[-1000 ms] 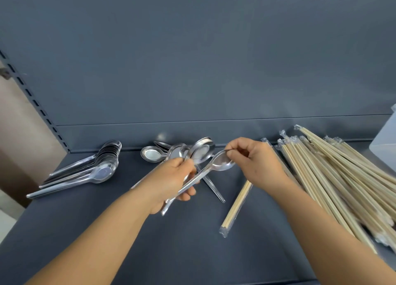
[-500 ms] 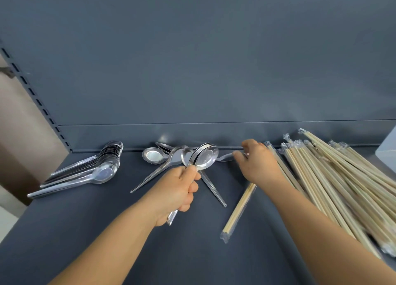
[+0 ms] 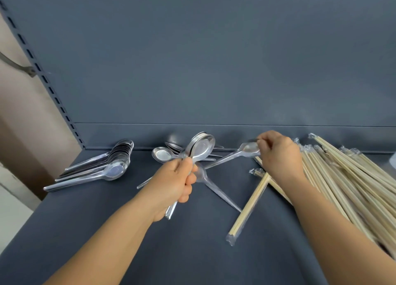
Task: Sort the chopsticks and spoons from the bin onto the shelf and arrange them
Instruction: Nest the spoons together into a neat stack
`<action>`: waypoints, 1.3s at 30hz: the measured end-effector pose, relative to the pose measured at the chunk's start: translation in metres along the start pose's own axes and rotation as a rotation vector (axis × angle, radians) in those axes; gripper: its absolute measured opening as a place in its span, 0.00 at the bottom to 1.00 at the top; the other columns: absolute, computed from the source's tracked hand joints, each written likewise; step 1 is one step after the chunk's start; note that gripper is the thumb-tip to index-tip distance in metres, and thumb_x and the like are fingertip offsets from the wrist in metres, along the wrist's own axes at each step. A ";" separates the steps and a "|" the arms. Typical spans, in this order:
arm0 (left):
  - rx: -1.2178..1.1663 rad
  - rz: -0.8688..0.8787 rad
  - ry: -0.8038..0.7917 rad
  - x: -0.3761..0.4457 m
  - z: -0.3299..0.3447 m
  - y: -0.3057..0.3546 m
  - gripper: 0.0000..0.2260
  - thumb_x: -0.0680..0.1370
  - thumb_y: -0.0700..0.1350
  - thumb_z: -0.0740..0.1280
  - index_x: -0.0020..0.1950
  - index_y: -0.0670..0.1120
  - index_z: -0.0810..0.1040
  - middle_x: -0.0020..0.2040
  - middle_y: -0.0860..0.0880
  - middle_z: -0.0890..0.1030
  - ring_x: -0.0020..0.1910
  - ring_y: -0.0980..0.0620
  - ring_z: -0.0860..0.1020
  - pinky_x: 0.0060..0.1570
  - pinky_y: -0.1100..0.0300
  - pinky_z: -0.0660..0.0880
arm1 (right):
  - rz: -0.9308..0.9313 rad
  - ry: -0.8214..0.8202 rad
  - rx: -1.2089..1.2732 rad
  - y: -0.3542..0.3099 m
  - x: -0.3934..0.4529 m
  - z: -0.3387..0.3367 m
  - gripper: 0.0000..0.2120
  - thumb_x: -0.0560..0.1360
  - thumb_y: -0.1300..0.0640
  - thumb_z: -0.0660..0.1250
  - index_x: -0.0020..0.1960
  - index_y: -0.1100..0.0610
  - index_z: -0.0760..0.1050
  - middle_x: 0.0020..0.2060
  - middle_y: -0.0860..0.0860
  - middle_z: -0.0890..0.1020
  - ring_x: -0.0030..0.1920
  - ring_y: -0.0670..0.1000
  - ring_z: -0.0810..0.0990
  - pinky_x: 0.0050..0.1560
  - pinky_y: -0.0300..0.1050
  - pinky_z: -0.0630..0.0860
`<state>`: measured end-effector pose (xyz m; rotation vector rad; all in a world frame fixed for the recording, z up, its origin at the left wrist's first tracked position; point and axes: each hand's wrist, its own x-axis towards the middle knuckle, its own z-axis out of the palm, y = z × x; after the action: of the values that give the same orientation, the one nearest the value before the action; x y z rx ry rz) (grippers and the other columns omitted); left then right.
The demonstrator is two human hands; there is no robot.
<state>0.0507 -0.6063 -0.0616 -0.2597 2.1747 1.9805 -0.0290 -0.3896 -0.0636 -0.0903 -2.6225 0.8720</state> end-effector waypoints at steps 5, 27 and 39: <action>-0.046 0.040 0.057 -0.003 -0.008 0.006 0.14 0.83 0.50 0.55 0.50 0.42 0.74 0.33 0.50 0.68 0.26 0.54 0.62 0.26 0.64 0.61 | -0.112 0.044 0.196 -0.021 -0.012 -0.014 0.06 0.77 0.59 0.62 0.46 0.53 0.77 0.35 0.49 0.79 0.37 0.50 0.74 0.35 0.39 0.64; -0.213 -0.084 0.055 -0.059 -0.083 -0.015 0.14 0.83 0.49 0.55 0.48 0.42 0.75 0.34 0.47 0.79 0.23 0.52 0.69 0.24 0.61 0.68 | -0.252 -0.384 0.587 -0.138 -0.072 0.060 0.07 0.74 0.60 0.67 0.39 0.52 0.76 0.34 0.51 0.82 0.33 0.45 0.74 0.37 0.35 0.72; 0.313 -0.080 0.044 -0.075 -0.156 -0.033 0.12 0.81 0.49 0.57 0.54 0.42 0.73 0.31 0.52 0.66 0.25 0.54 0.61 0.25 0.62 0.60 | -0.404 -0.539 0.422 -0.180 -0.098 0.107 0.03 0.76 0.56 0.66 0.45 0.52 0.77 0.34 0.47 0.80 0.34 0.46 0.76 0.38 0.36 0.73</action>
<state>0.1284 -0.7640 -0.0597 -0.3381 2.4186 1.5771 0.0322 -0.6125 -0.0686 0.8611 -2.6801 1.4137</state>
